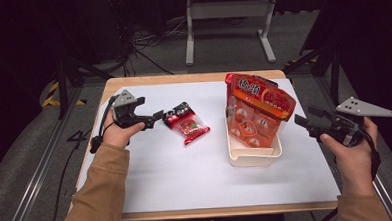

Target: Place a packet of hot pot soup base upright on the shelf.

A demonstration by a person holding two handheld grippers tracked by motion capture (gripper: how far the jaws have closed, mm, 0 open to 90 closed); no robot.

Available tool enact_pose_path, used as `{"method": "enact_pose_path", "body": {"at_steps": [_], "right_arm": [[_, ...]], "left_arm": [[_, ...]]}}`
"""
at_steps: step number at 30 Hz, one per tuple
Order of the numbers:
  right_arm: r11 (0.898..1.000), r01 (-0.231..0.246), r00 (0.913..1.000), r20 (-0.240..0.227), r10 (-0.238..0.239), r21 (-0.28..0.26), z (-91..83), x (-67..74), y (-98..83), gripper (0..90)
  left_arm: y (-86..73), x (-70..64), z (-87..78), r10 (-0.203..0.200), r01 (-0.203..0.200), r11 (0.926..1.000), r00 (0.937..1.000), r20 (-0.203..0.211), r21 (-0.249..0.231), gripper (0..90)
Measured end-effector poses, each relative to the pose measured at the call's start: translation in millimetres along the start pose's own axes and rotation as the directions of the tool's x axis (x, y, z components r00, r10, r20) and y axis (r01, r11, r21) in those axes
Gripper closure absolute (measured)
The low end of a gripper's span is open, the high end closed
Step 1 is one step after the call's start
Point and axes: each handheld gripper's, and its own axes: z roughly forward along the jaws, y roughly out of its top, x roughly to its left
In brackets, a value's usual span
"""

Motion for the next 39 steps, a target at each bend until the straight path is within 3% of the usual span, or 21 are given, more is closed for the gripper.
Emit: {"method": "enact_pose_path", "body": {"at_steps": [3, 10, 14, 18, 20, 29, 32, 35, 39], "right_arm": [[1.000, -0.020, 0.9998, 0.002, 0.020, -0.004, 4.8, -2.4, -16.3, 38.8], [0.999, -0.040, 0.9992, 0.004, 0.040, 0.021, 10.0, -7.5, -31.0, 38.0], [0.999, -0.038, 0.9993, 0.002, 0.038, 0.037, 13.3, -7.4, -33.3, 37.5], [0.998, -0.038, 0.9992, -0.011, 0.039, 0.050, 19.1, -5.8, -35.6, 36.9], [0.997, -0.041, 0.9991, -0.011, 0.041, 0.059, 20.9, -5.7, -36.7, 36.3], [0.995, -0.069, 0.9975, -0.009, 0.070, 0.068, 23.8, -10.7, -43.5, 35.7], [0.995, -0.076, 0.9970, -0.008, 0.077, 0.066, 23.4, -12.1, -44.6, 35.6], [0.995, -0.079, 0.9968, -0.007, 0.080, 0.066, 22.6, -12.8, -45.0, 36.3], [0.994, -0.077, 0.9969, -0.010, 0.078, 0.072, 22.6, -13.4, -45.8, 36.9]], "left_arm": [[0.3, 1.1, 2.0, 0.015, -0.015, 0.9998, 0.9998, 0.010, 0.011, 7.7], [2.7, 4.7, 6.2, 0.015, -0.016, 0.9992, 0.9998, 0.015, 0.038, 5.7], [1.4, 7.7, 14.6, -0.003, 0.003, 0.9996, 0.9999, 0.015, 0.027, 5.3], [-1.4, 13.0, 26.2, -0.047, 0.046, 0.9981, 0.9988, 0.013, 0.042, 5.5], [-2.0, 15.6, 31.1, -0.046, 0.046, 0.9980, 0.9989, 0.010, 0.043, 6.2], [-6.0, 20.9, 50.3, -0.047, 0.045, 0.9979, 0.9982, 0.039, 0.048, 17.0], [-10.6, 23.2, 59.1, -0.084, 0.080, 0.9950, 0.9945, 0.063, 0.059, 21.1], [-15.5, 25.3, 67.1, -0.104, 0.099, 0.9912, 0.9928, 0.060, 0.088, 23.7], [-19.1, 27.3, 71.6, -0.112, 0.109, 0.9852, 0.9936, 0.016, 0.133, 32.1]]}}
